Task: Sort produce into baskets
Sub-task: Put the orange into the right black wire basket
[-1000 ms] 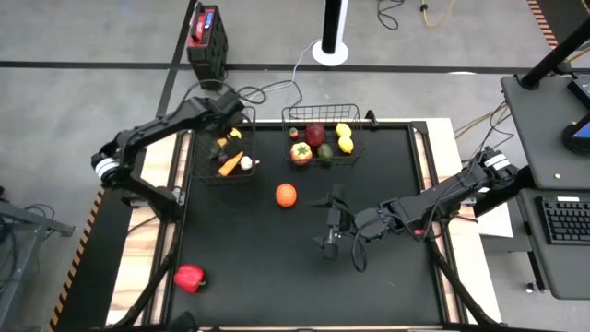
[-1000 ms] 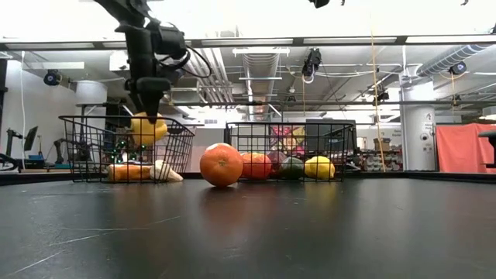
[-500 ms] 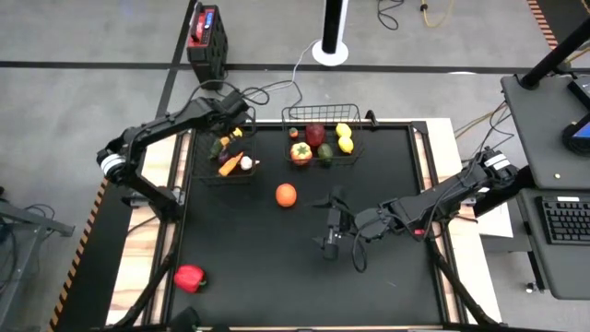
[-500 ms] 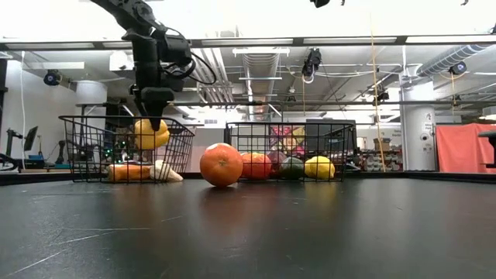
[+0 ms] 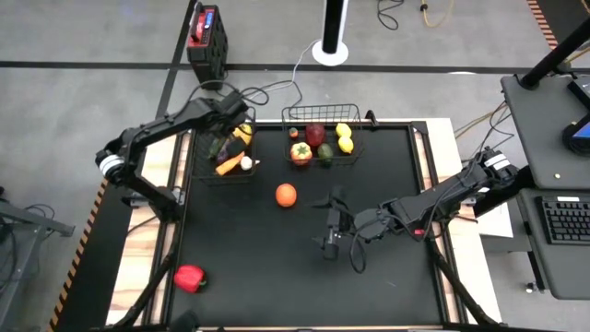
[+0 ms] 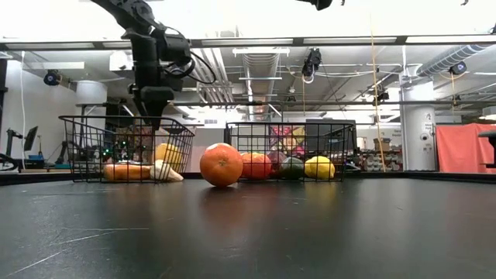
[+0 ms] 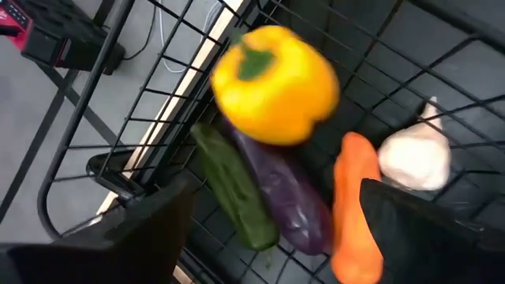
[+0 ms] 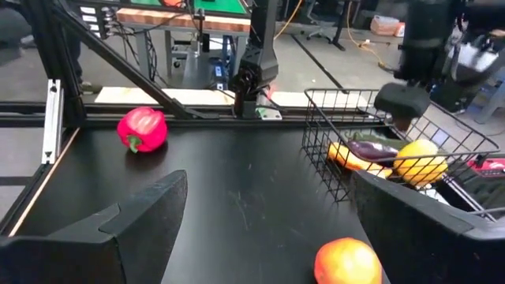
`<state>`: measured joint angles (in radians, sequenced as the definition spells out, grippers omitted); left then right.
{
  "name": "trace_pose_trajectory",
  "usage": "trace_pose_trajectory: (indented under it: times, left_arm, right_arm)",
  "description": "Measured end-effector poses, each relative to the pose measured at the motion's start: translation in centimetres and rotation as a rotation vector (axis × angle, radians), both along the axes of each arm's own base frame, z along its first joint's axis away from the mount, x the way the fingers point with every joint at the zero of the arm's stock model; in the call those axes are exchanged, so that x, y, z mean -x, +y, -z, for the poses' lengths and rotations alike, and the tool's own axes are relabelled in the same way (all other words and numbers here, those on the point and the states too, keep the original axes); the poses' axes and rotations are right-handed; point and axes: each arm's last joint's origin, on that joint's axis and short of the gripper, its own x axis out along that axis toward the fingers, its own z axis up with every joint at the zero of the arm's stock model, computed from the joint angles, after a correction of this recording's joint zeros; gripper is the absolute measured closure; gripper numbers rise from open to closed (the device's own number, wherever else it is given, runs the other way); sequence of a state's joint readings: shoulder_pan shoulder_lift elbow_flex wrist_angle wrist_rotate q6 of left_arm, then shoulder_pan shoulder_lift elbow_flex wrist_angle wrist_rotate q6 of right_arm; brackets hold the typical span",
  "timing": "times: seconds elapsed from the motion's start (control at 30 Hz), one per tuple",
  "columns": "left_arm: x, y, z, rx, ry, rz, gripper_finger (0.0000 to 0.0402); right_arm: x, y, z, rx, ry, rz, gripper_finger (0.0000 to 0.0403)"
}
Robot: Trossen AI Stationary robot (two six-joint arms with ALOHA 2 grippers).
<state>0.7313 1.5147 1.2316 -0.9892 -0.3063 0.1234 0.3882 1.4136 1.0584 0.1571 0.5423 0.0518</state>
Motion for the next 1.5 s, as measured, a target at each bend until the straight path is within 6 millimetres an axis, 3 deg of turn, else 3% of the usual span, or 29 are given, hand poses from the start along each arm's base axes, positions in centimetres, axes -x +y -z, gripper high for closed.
trace_pose_trajectory:
  times: [0.2,0.4,0.53,0.8,1.1,1.3,1.5]
  left_arm:
    - [0.1,-3.1,-2.8,-0.059,-0.114,0.01,0.0059]
    - [0.3,-8.8,-6.3,-0.113,-0.324,0.083,0.0058]
    - [0.3,-13.0,-7.3,-0.135,-0.426,0.138,0.0058]
    - [0.7,-20.9,-6.5,-0.226,-0.534,0.208,0.0058]
    - [1.2,-27.6,-5.4,-0.217,-0.668,0.27,0.0058]
    - [1.5,-30.7,-4.5,-0.232,-0.708,0.313,0.0058]
    - [1.8,-31.8,-3.7,-0.231,-0.699,0.316,0.0058]
  right_arm:
    - [0.0,0.0,0.1,-0.013,0.011,0.005,0.0058]
    - [0.0,0.0,0.1,-0.019,0.008,0.012,0.0058]
    - [0.0,-0.1,0.1,-0.048,0.0,0.024,0.0058]
    - [0.0,-0.2,0.1,-0.135,-0.019,0.062,0.0058]
    - [-0.2,-0.8,0.1,-0.205,-0.034,0.111,0.0058]
    - [-2.2,-1.2,-0.7,-0.192,0.018,0.152,0.0058]
    - [-5.0,-2.5,-1.5,-0.268,0.102,0.263,0.0058]
